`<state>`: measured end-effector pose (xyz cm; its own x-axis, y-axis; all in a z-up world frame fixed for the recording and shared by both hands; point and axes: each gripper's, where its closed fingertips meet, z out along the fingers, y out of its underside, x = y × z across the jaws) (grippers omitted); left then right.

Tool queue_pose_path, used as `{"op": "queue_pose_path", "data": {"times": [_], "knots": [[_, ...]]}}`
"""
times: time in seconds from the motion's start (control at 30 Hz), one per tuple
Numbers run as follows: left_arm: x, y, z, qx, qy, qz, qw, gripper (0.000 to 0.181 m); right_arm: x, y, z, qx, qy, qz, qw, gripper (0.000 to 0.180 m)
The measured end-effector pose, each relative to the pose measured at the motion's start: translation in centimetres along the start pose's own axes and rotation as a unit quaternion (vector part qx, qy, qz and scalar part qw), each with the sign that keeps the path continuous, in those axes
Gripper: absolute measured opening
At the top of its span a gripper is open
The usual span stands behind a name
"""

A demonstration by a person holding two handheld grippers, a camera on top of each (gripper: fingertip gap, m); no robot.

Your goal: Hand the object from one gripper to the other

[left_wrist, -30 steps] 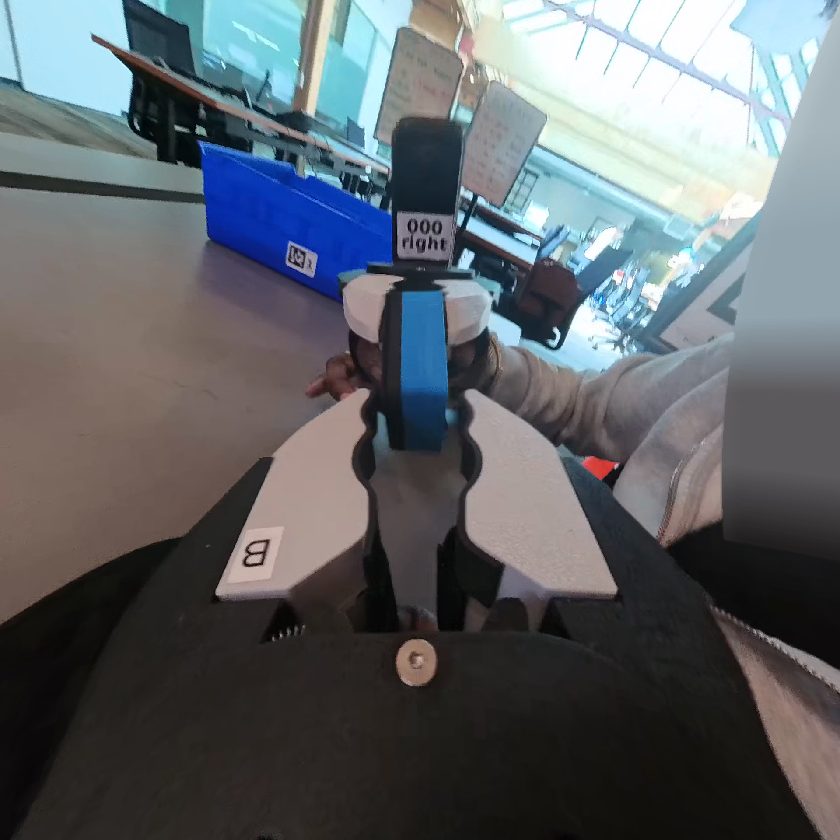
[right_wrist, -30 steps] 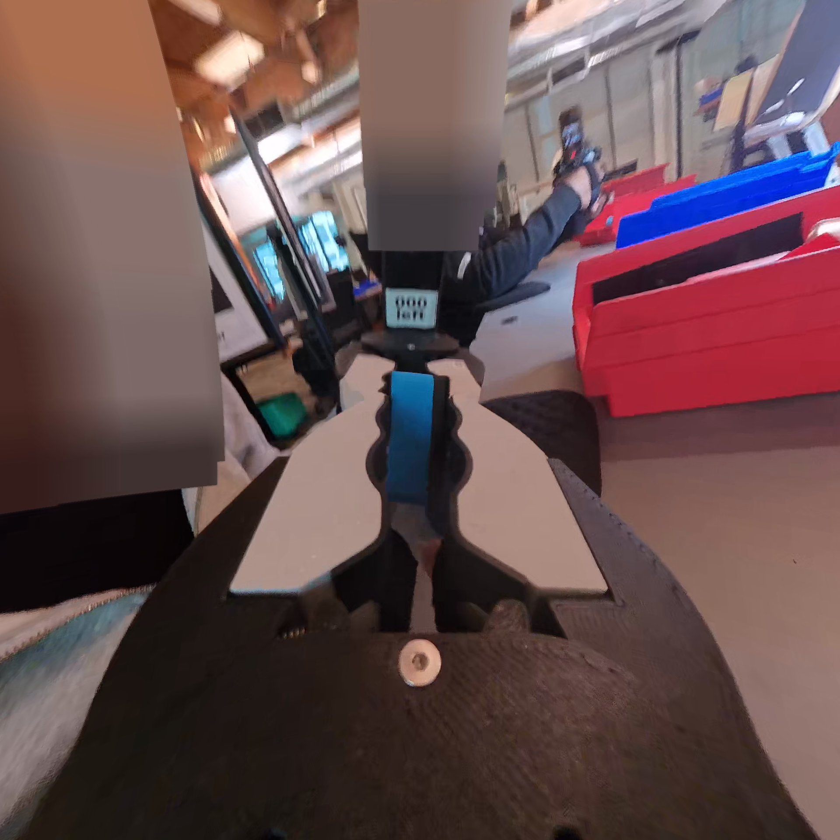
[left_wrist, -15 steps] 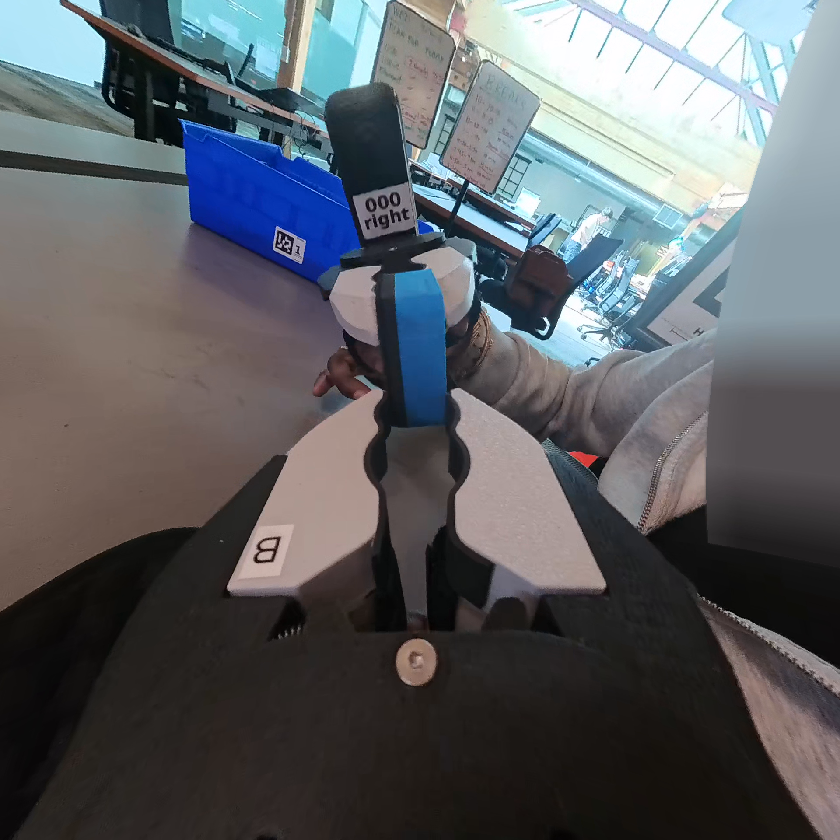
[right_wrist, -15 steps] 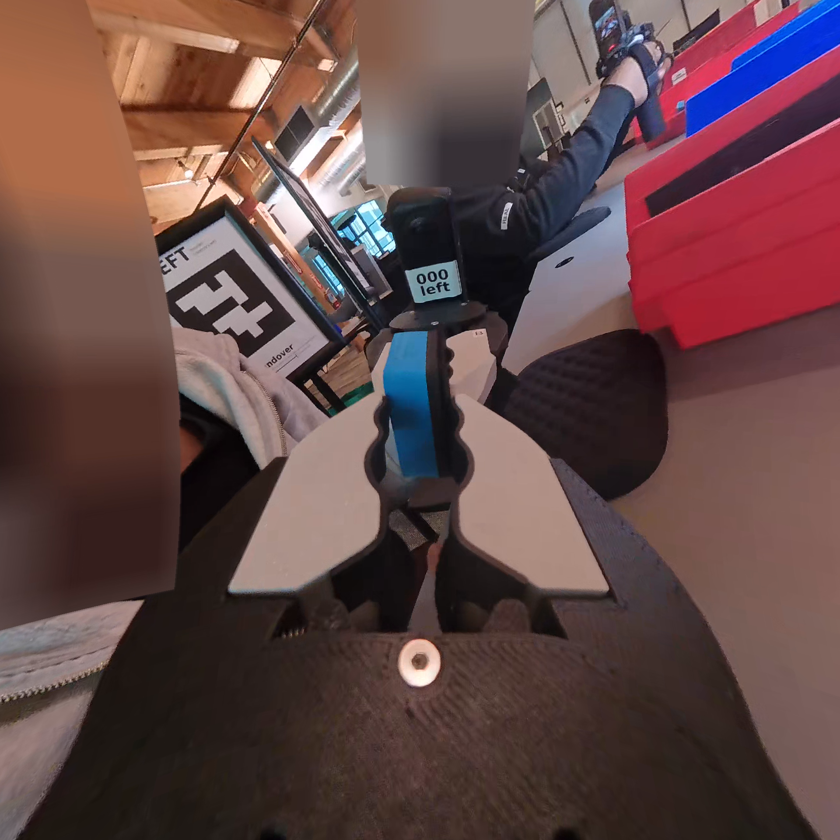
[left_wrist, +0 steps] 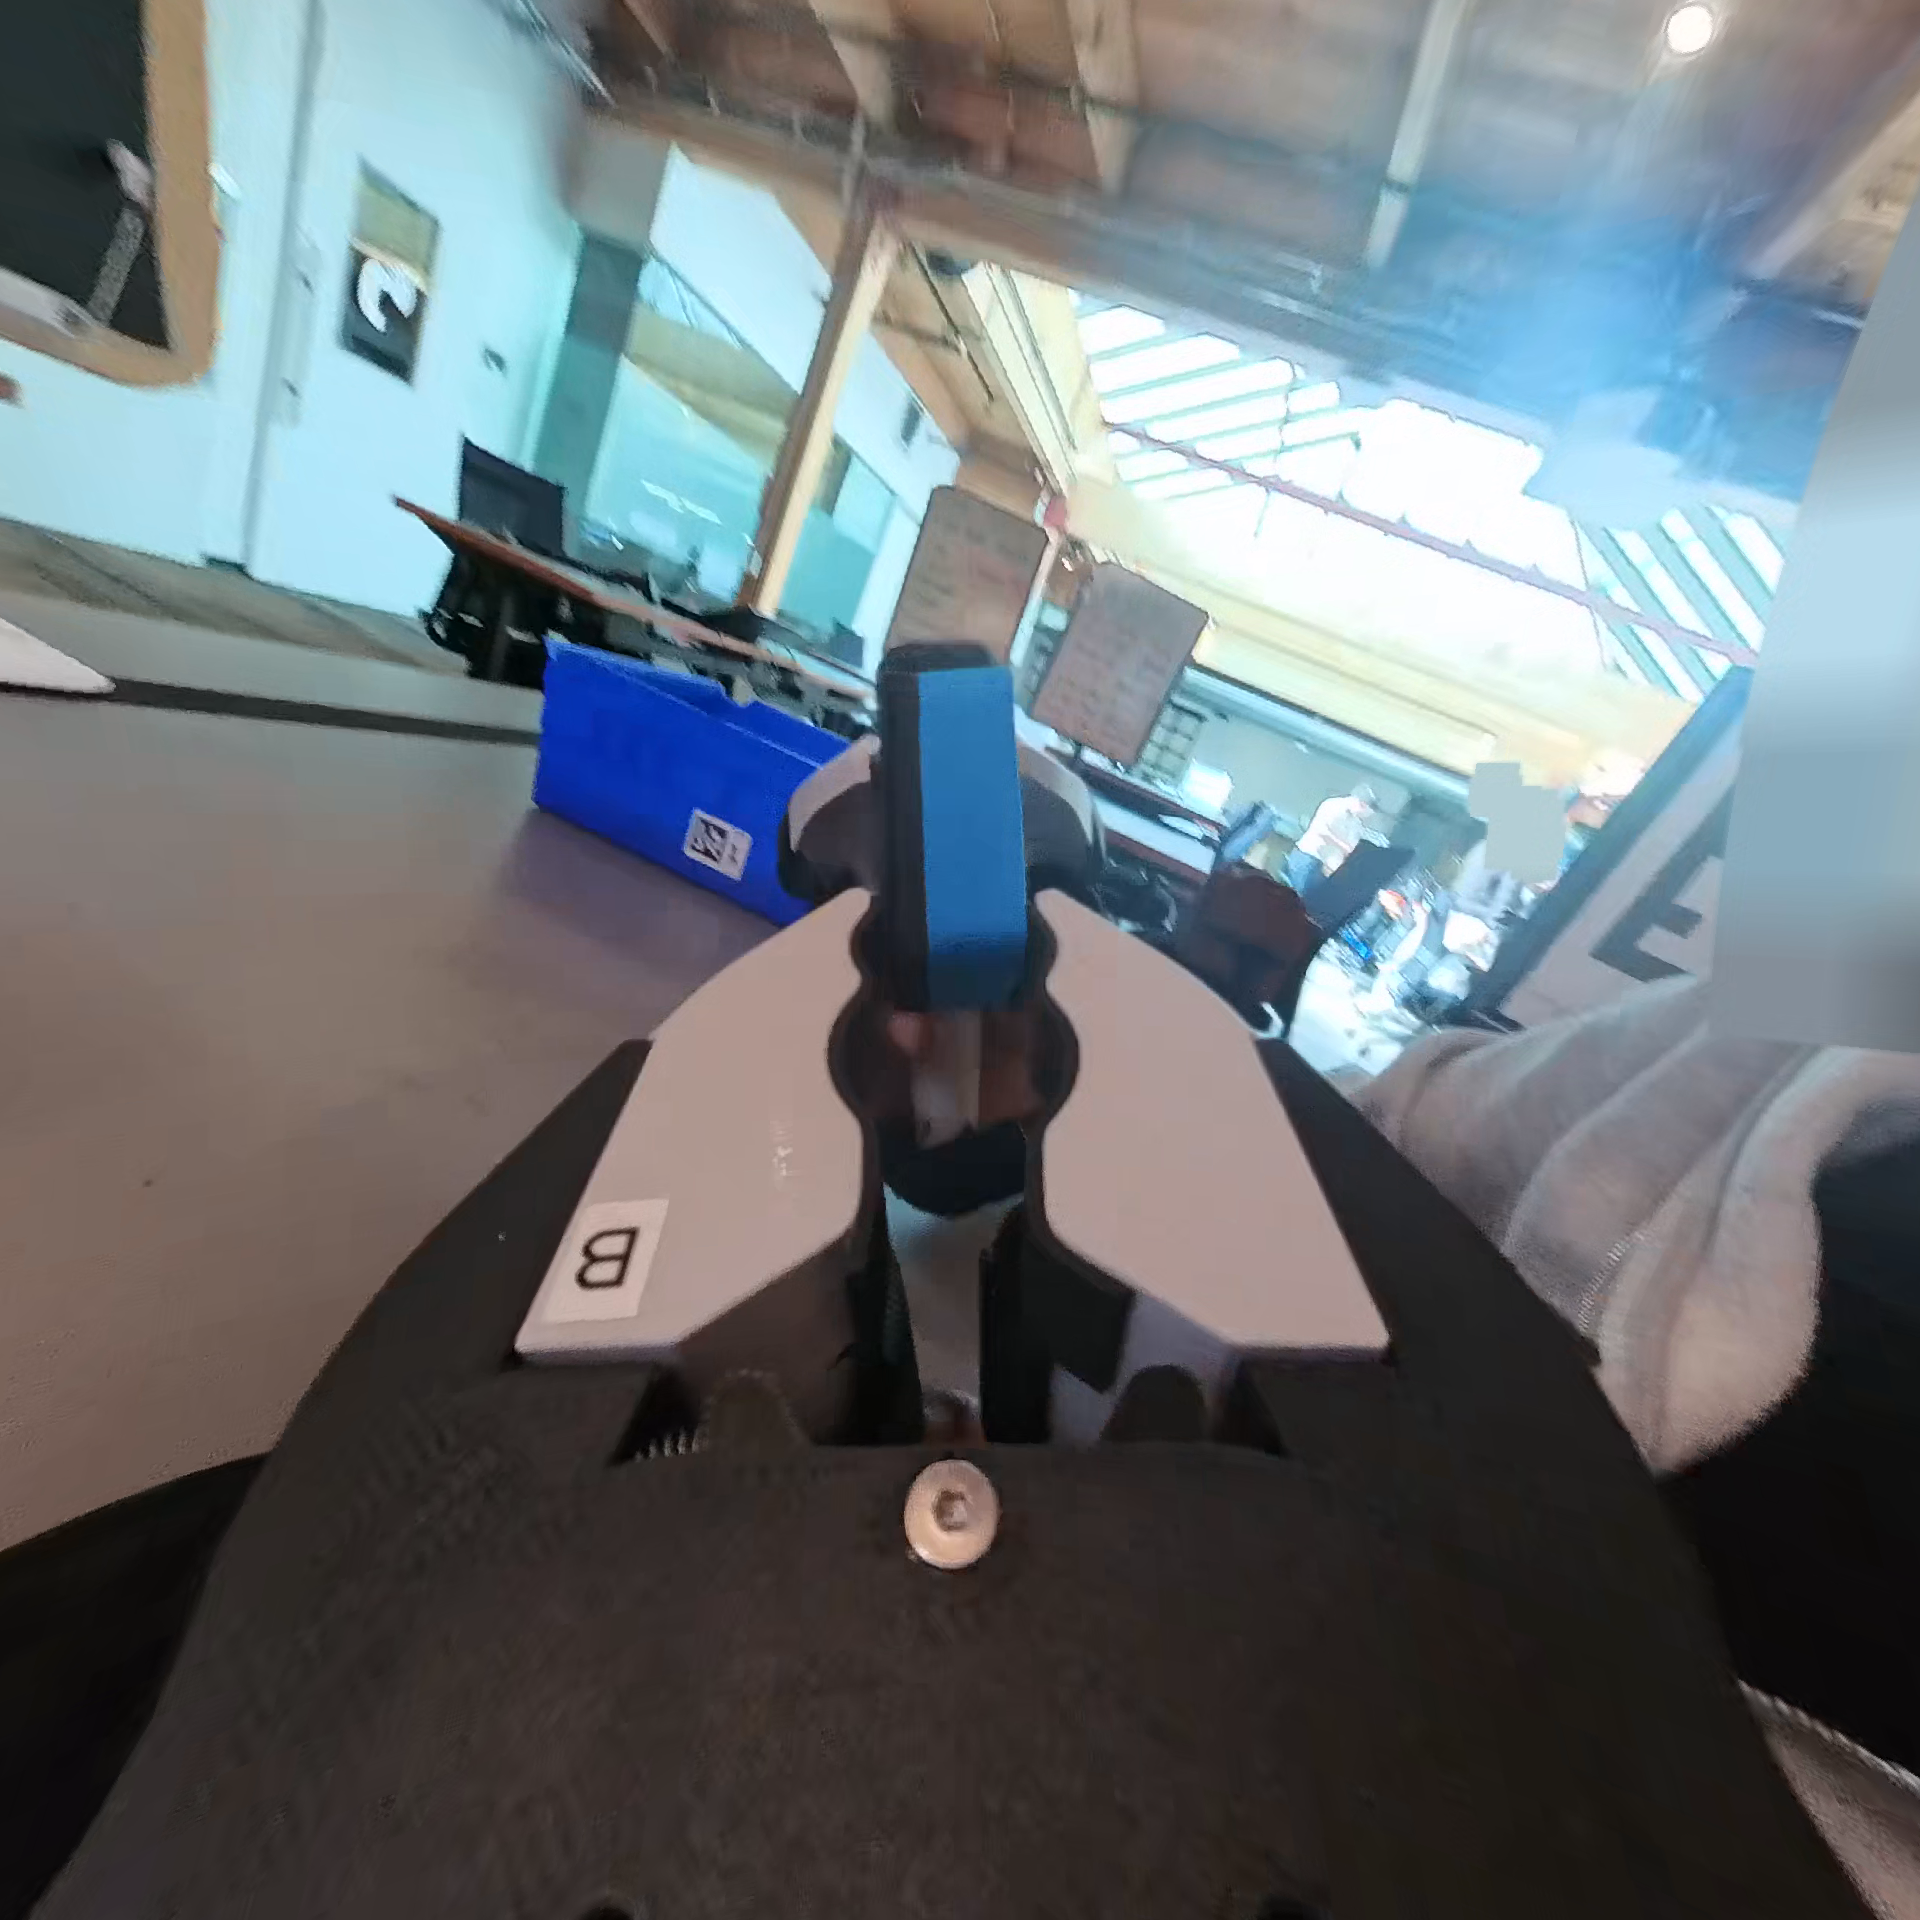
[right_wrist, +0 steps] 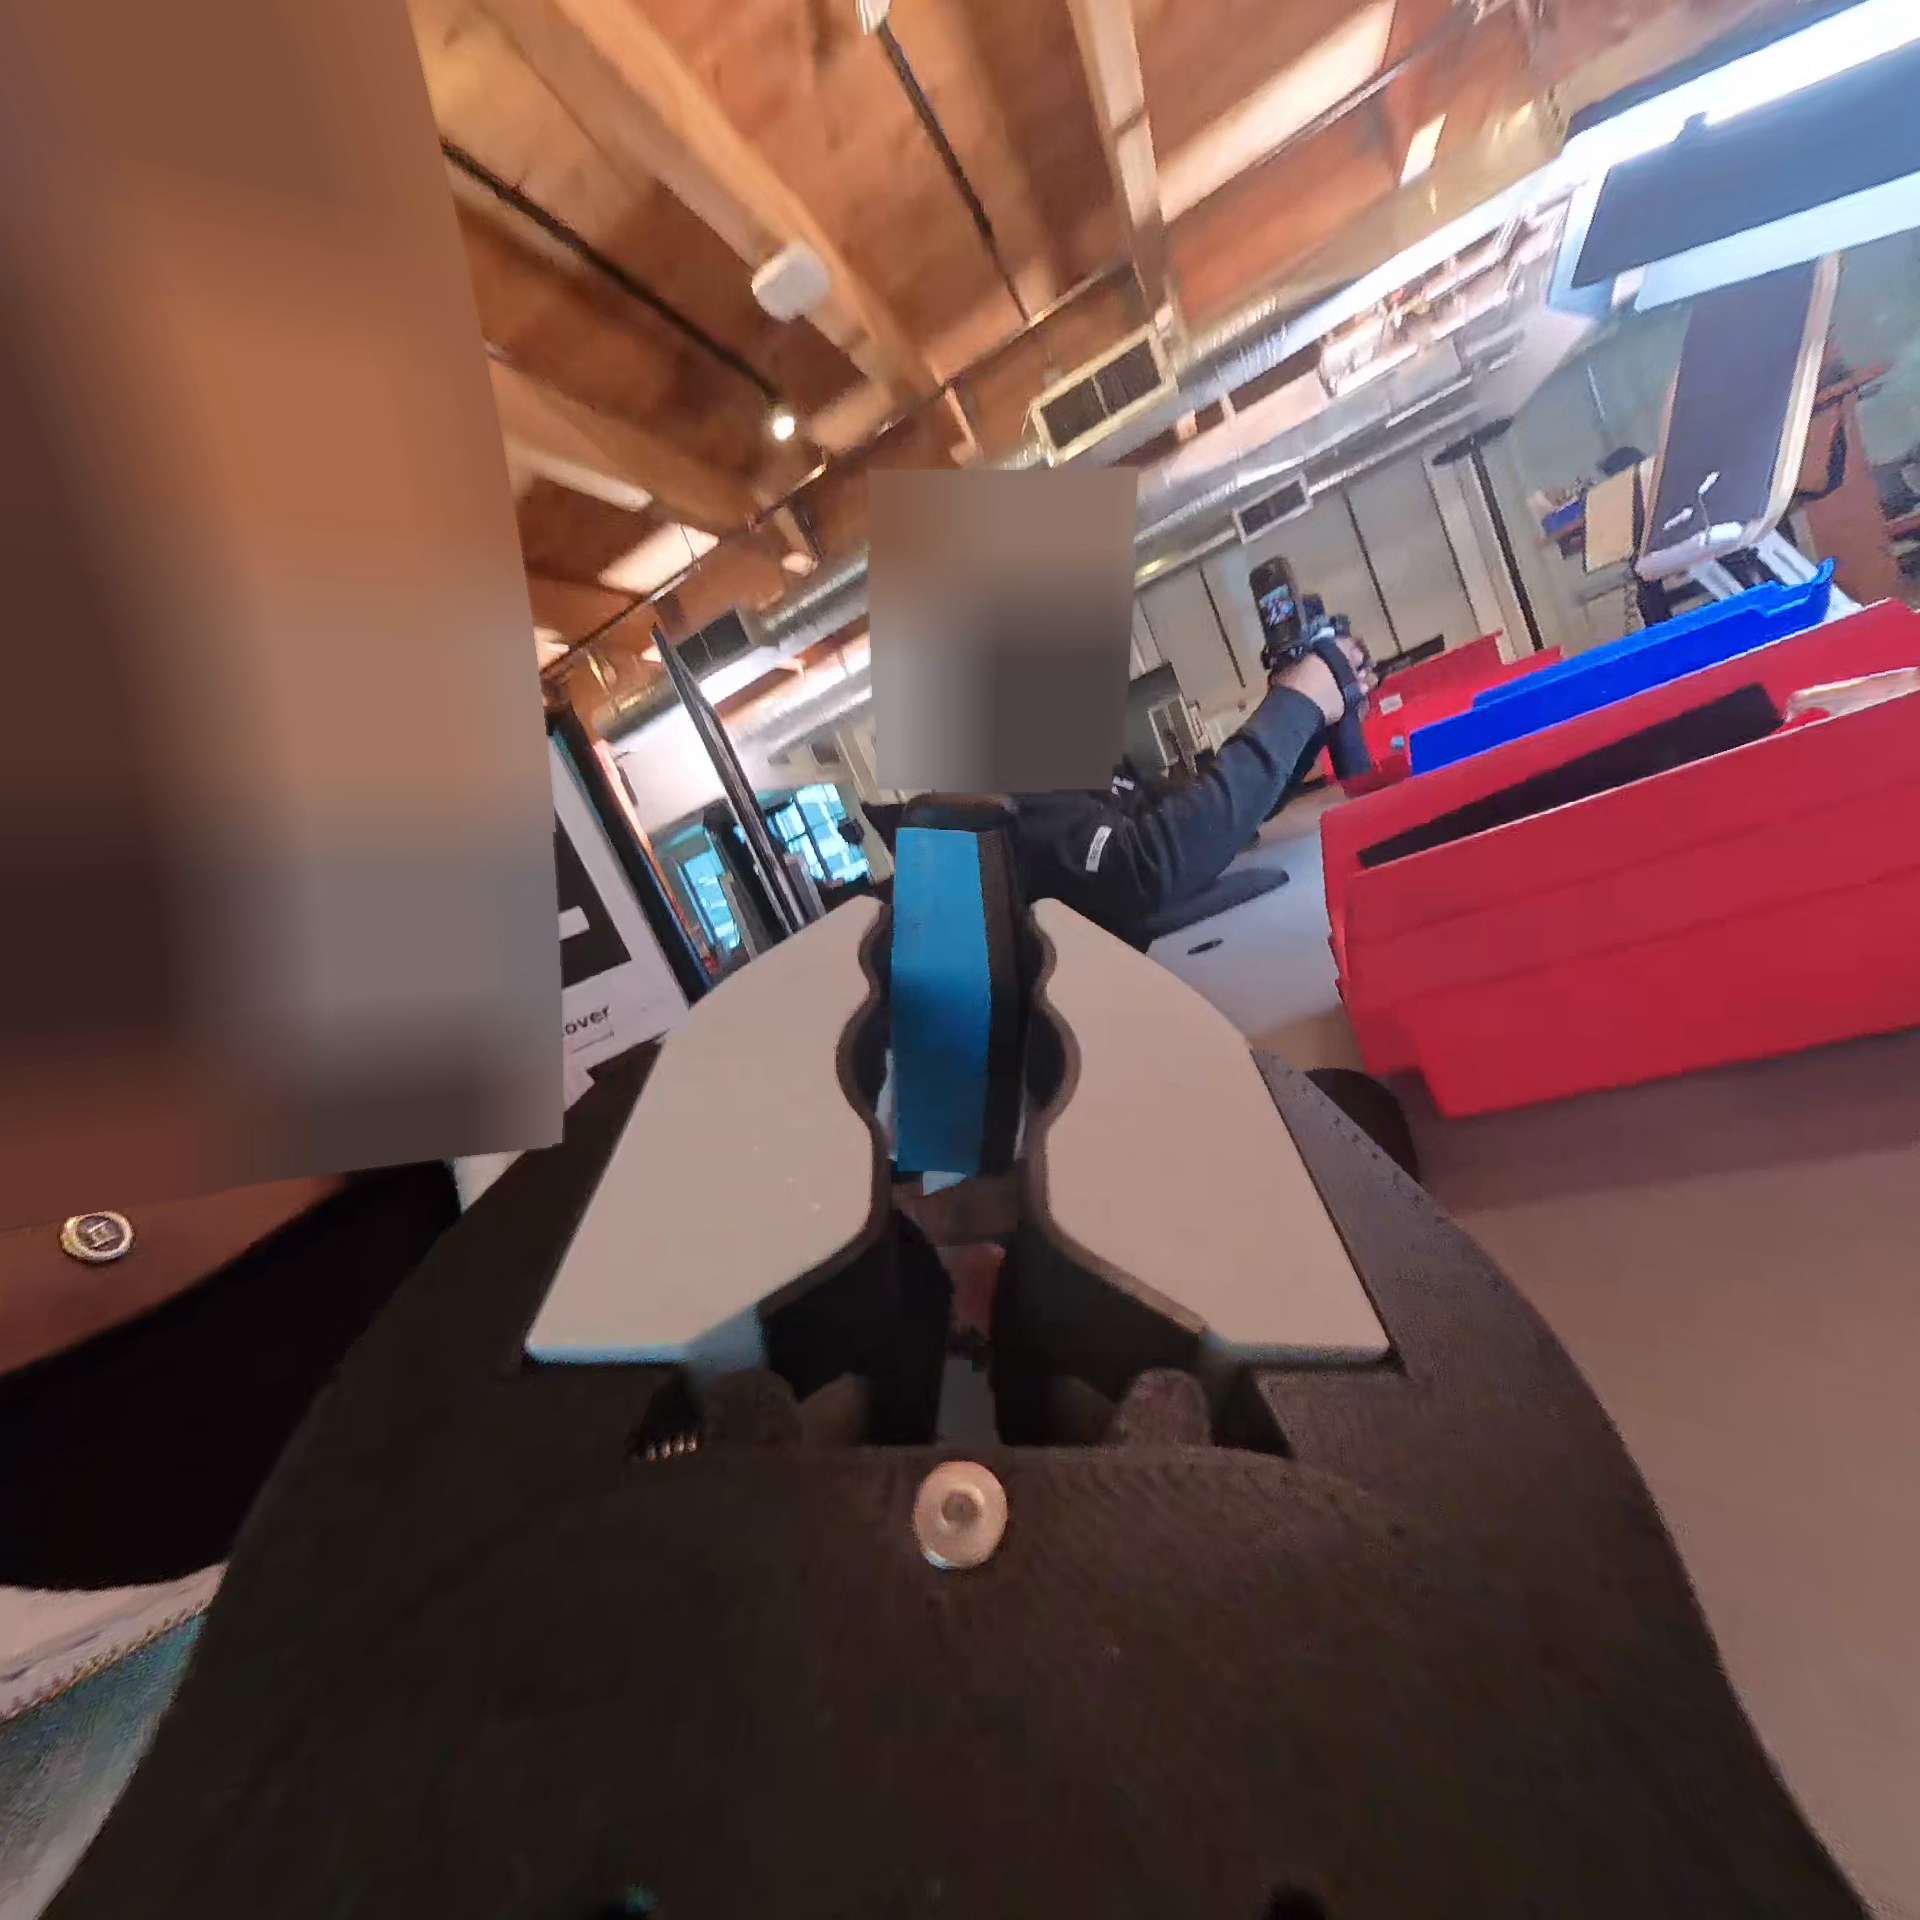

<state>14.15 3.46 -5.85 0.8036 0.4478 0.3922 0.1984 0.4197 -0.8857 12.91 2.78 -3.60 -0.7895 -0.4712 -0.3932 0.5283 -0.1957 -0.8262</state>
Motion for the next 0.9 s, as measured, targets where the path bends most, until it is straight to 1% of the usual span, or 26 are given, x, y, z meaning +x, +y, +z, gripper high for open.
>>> {"op": "queue_pose_path", "data": {"times": [0.07, 0.1, 0.23, 0.3, 0.37, 0.4, 0.47, 0.53, 0.6, 0.67, 0.7, 0.77, 0.83, 0.87, 0.9], "knots": [[-0.2, -0.2, -0.2, 0.003, -0.007, 0.007, 1.000, 0.023, 0.2, 0.1, 0.1, 0.006, 0.005, -0.006, 1.000, 0.023], [-0.3, -0.1, -0.4, -0.008, -0.004, 0.007, 1.000, 0.023, 0.2, 0.3, 0.1, -0.007, 0.007, -0.008, 1.000, 0.022], [-0.2, 1.0, -1.6, -0.092, 0.012, 0.010, 0.996, 0.022, 0.2, 2.8, -0.1, -0.129, 0.006, 0.035, 0.991, 0.023], [0.0, 1.8, -2.2, -0.135, 0.021, 0.008, 0.991, 0.022, -0.1, 3.8, -0.2, -0.172, 0.000, 0.031, 0.985, 0.024], [0.1, 2.9, -2.7, -0.186, 0.020, 0.021, 0.982, 0.023, -0.3, 4.4, 0.0, -0.192, 0.000, 0.002, 0.981, 0.039], [0.2, 3.2, -3.0, -0.204, 0.020, 0.033, 0.978, 0.023, -0.4, 4.9, 0.0, -0.201, -0.001, -0.013, 0.979, 0.024], [0.1, 3.2, -3.0, -0.210, 0.013, 0.047, 0.977, 0.023, -0.4, 5.3, -0.1, -0.218, 0.002, -0.034, 0.975, 0.022], [-0.1, 1.9, -2.3, -0.149, 0.006, 0.045, 0.988, 0.026, -0.2, 4.4, 0.2, -0.184, 0.009, -0.031, 0.982, 0.022], [0.2, 0.6, -1.4, -0.076, 0.017, 0.024, 0.997, 0.039, -0.1, 2.9, 0.3, -0.119, 0.001, -0.004, 0.993, 0.022], [0.4, 0.5, -0.6, -0.045, 0.026, 0.007, 0.999, 0.041, 0.0, 1.9, 0.3, -0.063, -0.009, 0.029, 0.998, 0.022], [0.3, 0.7, -0.4, -0.041, 0.024, 0.003, 0.999, 0.027, 0.1, 1.6, 0.3, -0.045, -0.015, 0.043, 0.998, 0.022], [0.1, 0.6, -0.6, -0.041, 0.019, 0.000, 0.999, 0.024, 0.2, 1.6, 0.3, -0.033, -0.017, 0.050, 0.998, 0.022], [0.2, 0.9, -1.1, -0.068, 0.027, 0.003, 0.997, 0.024, 0.0, 2.0, 0.5, -0.054, -0.012, 0.022, 0.998, 0.022], [0.2, 1.1, -1.4, -0.088, 0.028, 0.005, 0.996, 0.024, 0.0, 2.5, 0.5, -0.077, -0.007, 0.003, 0.997, 0.025], [0.1, 1.5, -1.8, -0.112, 0.028, 0.007, 0.993, 0.024, -0.1, 2.9, 0.6, -0.100, -0.005, -0.018, 0.995, 0.035]]}}
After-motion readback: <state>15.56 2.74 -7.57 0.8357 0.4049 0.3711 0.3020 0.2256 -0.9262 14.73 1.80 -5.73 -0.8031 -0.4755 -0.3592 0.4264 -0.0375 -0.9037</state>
